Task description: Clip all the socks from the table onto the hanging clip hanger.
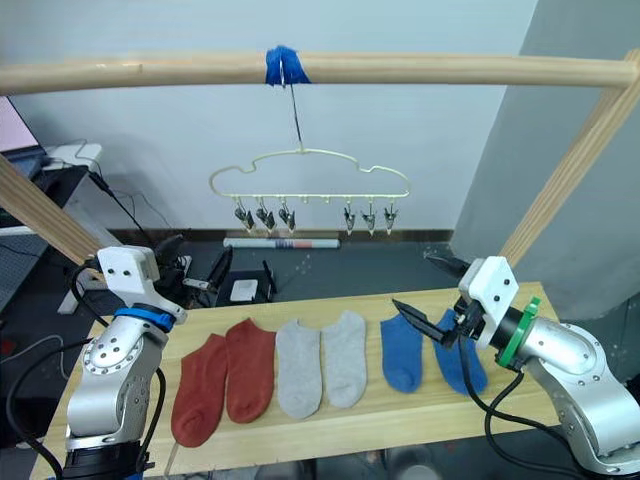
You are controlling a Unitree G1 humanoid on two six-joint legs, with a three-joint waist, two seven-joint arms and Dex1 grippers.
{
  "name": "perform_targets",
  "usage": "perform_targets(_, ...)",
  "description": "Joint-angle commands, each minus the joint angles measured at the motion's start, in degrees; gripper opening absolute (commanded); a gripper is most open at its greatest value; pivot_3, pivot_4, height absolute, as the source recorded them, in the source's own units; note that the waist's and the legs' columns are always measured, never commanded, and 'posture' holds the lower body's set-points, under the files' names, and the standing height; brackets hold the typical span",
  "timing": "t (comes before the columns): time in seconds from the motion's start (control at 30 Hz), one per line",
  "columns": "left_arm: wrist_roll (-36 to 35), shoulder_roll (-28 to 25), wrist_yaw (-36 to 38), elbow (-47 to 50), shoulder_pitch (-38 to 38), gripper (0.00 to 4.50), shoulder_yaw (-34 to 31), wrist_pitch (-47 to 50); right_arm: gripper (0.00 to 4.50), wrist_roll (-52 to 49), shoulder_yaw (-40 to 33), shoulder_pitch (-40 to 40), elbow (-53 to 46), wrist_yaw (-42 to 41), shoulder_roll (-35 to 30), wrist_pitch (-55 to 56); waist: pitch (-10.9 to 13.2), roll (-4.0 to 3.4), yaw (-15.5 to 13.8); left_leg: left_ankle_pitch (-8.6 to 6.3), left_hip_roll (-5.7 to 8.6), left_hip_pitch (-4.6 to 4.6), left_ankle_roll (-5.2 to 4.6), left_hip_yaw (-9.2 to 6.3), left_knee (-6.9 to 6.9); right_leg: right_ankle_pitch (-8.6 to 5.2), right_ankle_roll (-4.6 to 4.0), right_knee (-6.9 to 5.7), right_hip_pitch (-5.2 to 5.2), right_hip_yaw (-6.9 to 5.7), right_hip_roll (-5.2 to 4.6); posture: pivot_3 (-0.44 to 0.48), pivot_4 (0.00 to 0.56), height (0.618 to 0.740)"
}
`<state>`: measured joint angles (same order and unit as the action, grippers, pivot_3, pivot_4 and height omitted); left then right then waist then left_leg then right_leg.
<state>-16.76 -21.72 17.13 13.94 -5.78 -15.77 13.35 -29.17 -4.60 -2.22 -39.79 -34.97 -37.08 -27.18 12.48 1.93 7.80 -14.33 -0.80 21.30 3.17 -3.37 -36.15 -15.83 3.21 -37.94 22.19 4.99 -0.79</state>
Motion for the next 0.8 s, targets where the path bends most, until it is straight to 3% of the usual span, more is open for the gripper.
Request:
perform_targets(0.03, -1.5, 0.4, 0.0, 2.5, -1.5, 3.32, -0.4, 0.1, 4.50, -2.1, 0.2, -1.7, -3.5, 1.9, 0.6, -2.6, 0.7, 0.04, 0.0, 0.00, 0.00, 0.06, 0.00, 0.00, -0.01, 0.04, -0.07, 0.00, 0.05, -0.01, -0.02, -0.239, 0.284, 0.740)
perform_targets(0.13, -2.2, 0.7, 0.2, 2.7, -2.3, 2.48, 0.0, 0.6, 4.50, -3.2, 0.3, -2.2, -5.2, 2.7, 0.8, -4.6, 2.0, 0.06, 0.0, -0.01, 0.01, 0.30, -0.02, -0.07, -0.03, 0.07, -0.11, 0.01, 0.24, -0.04, -0.04, -0.246, 0.305, 0.740)
perform_targets(0.33, -2.9, 1.6, -0.4, 3.2, -3.7, 2.48, 0.3, 1.6, 4.50, -4.6, 0.6, -3.2, -7.4, 3.7, 1.3, -6.7, 2.9, 0.09, 0.1, -0.02, 0.02, 1.00, -0.03, -0.01, -0.09, 0.09, -0.11, -0.14, 1.01, -0.04, -0.07, -0.246, 0.318, 0.740)
perform_targets(0.8, -0.8, 4.6, -2.6, -1.2, -9.4, 2.48, 1.8, -2.3, 4.50, -9.5, 1.6, -8.2, -9.8, 5.1, 1.5, -10.7, 4.0, 0.12, 0.2, -0.07, 0.06, 1.50, -0.11, -0.22, -0.79, 0.22, 0.11, -0.12, 1.10, -0.20, -0.10, -0.263, 0.324, 0.740)
